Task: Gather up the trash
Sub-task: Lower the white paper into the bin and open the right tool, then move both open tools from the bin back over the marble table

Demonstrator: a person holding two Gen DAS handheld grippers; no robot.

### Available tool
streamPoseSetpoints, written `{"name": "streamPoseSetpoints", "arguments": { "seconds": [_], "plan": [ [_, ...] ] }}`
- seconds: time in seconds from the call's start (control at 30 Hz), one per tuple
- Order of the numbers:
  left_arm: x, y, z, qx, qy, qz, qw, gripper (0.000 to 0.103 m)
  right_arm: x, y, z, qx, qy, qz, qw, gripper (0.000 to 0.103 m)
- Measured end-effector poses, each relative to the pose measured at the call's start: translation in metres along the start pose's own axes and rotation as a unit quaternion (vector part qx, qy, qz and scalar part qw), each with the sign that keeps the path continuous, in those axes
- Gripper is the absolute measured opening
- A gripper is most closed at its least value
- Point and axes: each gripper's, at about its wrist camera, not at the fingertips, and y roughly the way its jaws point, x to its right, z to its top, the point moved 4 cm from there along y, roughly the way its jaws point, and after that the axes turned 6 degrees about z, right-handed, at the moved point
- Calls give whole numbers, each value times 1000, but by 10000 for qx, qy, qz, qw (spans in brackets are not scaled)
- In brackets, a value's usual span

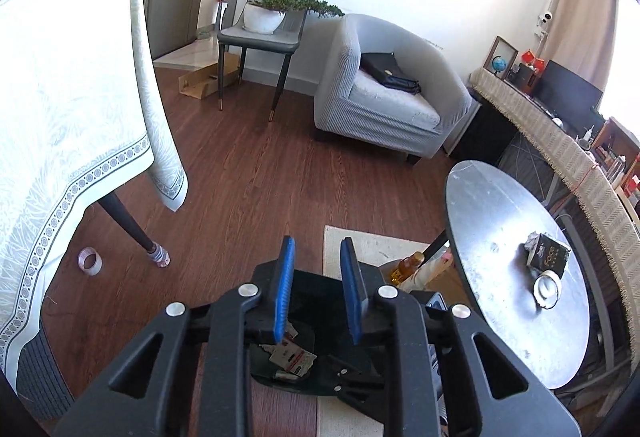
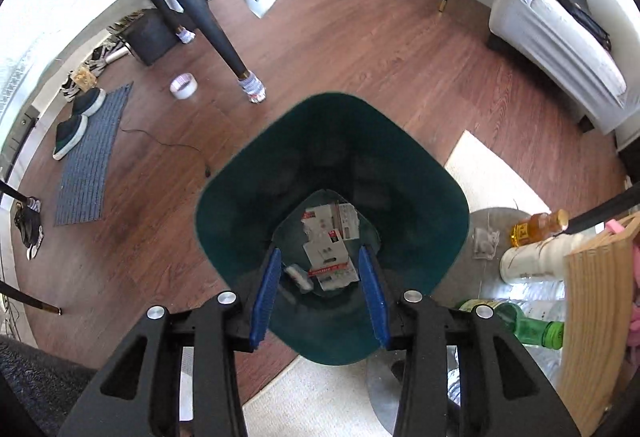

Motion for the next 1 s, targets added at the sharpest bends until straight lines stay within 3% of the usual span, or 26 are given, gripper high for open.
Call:
{"name": "streamPoseSetpoints", "arguments": {
  "seconds": [0.37, 0.63, 0.77, 1.0],
  "plan": [
    [18, -26, 14, 366, 13, -83, 9993, 24, -18, -61, 13, 694, -243, 243, 9970, 42],
    [21, -41, 25, 638, -82, 131, 9978, 24, -17, -123, 13, 1343, -313, 300, 9900, 42],
    [33, -47, 26, 747, -103, 104, 9971, 26, -4, -160, 10, 1708, -273, 173, 9848, 39],
    [75, -41, 21, 724, 129, -121, 9972, 38, 40, -215, -8, 2191, 33, -146, 9756, 39]
  ]
}}
